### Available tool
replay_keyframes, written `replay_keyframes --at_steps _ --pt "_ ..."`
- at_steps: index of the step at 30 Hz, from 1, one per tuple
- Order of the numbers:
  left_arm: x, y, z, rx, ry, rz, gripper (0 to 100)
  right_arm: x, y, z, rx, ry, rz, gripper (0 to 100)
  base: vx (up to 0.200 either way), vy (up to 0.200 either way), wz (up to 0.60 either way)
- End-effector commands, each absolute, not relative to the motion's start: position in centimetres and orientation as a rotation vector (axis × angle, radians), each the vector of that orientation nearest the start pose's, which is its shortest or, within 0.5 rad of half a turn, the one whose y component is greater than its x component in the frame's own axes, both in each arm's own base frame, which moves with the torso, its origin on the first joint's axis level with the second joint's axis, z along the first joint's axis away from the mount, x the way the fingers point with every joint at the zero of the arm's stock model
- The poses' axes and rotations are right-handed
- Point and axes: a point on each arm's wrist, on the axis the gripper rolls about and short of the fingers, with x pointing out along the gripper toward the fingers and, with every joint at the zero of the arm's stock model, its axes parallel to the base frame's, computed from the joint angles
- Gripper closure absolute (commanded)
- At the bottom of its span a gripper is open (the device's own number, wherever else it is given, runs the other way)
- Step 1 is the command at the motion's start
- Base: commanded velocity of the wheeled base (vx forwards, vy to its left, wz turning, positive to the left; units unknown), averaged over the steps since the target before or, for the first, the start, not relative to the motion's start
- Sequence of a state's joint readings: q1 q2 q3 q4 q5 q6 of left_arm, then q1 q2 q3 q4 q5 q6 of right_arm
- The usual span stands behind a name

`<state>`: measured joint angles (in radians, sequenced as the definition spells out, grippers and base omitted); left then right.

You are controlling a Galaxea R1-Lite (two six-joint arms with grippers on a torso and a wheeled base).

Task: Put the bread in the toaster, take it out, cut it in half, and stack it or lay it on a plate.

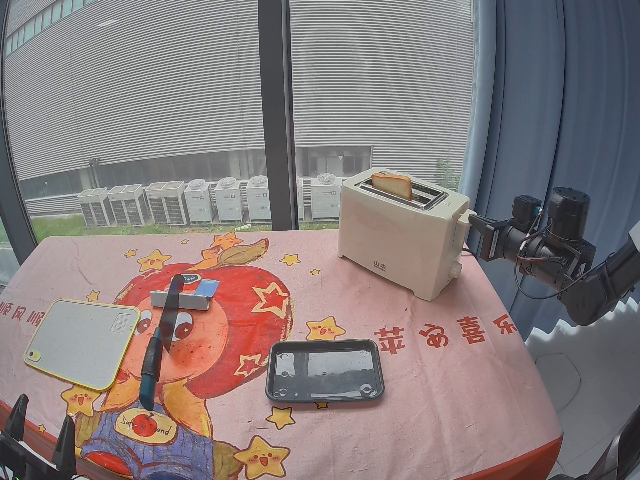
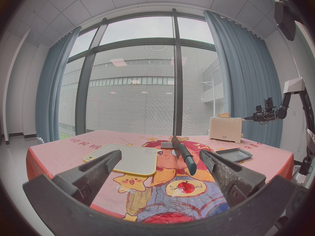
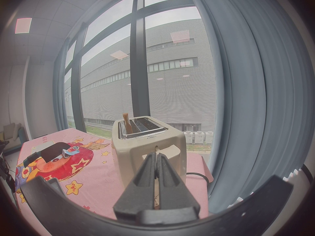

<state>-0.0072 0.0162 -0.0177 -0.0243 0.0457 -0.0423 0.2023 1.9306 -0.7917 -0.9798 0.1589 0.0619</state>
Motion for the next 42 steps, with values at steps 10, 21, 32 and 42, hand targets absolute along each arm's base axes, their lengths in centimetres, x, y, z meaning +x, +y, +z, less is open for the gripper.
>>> replay_keyframes --at_steps 10,21,32,42 --pt "-2.3 0.1 7.9 -0.044 -0.022 0.038 0 34.7 7.4 11.8 0.055 0.23 0.351 100 0.0 0.0 0.0" --pt "-2.3 0.1 7.9 -0.044 -0.022 0.038 0 34.9 7.2 10.7 0.047 0.265 0.344 100 0.0 0.0 0.0" --pt "-2.3 0.1 7.9 -0.044 -0.022 0.038 0 34.8 7.2 9.4 0.04 0.31 0.343 100 0.0 0.0 0.0" --pt "-2.3 0.1 7.9 -0.044 -0.022 0.038 0 34.9 7.4 8.3 0.039 0.341 0.346 100 0.0 0.0 0.0"
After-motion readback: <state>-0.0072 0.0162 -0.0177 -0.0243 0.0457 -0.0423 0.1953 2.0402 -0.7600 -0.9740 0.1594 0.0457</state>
